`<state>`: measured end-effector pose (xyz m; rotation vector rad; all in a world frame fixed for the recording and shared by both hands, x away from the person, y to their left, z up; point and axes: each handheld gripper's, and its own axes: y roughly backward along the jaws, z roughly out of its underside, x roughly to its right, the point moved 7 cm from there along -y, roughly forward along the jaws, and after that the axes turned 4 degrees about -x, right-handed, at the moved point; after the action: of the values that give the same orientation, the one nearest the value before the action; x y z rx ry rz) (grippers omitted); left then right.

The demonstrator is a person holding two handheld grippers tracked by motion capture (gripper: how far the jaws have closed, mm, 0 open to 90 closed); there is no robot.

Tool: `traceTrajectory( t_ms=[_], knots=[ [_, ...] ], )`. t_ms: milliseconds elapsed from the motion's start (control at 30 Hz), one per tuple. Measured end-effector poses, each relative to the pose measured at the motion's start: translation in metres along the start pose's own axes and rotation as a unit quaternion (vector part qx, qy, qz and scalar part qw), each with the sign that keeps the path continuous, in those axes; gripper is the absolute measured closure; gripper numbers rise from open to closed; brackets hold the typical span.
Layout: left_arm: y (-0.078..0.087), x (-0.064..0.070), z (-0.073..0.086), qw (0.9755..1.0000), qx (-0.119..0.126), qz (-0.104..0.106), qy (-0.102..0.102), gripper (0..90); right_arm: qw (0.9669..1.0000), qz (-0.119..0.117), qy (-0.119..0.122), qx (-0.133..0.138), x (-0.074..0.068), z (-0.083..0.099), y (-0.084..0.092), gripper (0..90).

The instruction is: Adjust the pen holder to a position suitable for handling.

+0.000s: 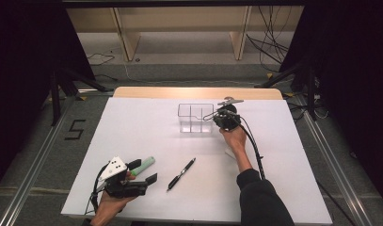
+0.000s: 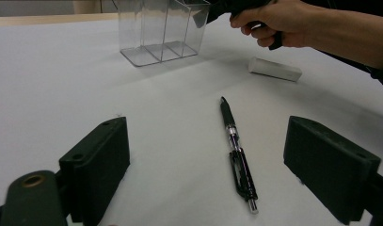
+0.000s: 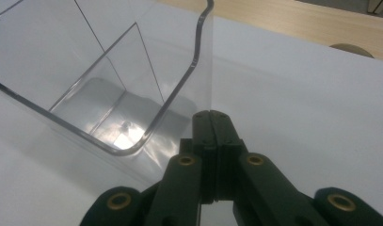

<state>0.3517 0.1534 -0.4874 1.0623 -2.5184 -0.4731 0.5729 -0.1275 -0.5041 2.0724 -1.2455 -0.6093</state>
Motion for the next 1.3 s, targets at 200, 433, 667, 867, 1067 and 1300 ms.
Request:
traceTrajectory(
  t_ms=[200,433,667,867,1067,1300],
  knots=[
    [0.000,0.000,0.000,1.0000,0.000,0.000,-0.001,14.3,1.0000,0.004,-0.002,0.004,0.005,0.001,0.005,90.0],
    [0.000,0.000,0.001,1.0000,-0.003,-0.001,0.000,14.3,0.9995,0.015,-0.008,0.028,0.016,0.001,0.025,89.2],
    [-0.001,-0.001,0.002,1.0000,-0.006,-0.002,0.001,14.3,0.9980,0.004,-0.002,0.063,0.017,0.004,0.054,75.8],
    [-0.001,-0.001,0.002,0.9999,-0.009,-0.004,0.002,14.4,0.9962,-0.025,0.002,0.083,0.008,0.012,0.080,58.9],
    [-0.002,0.000,0.002,0.9999,-0.016,-0.004,0.002,14.6,0.9952,-0.046,0.012,0.085,-0.006,0.033,0.101,47.6],
    [-0.005,0.002,0.005,0.9995,-0.030,-0.003,0.006,14.6,0.9924,-0.068,0.014,0.102,-0.020,0.060,0.122,43.2]
  ],
)
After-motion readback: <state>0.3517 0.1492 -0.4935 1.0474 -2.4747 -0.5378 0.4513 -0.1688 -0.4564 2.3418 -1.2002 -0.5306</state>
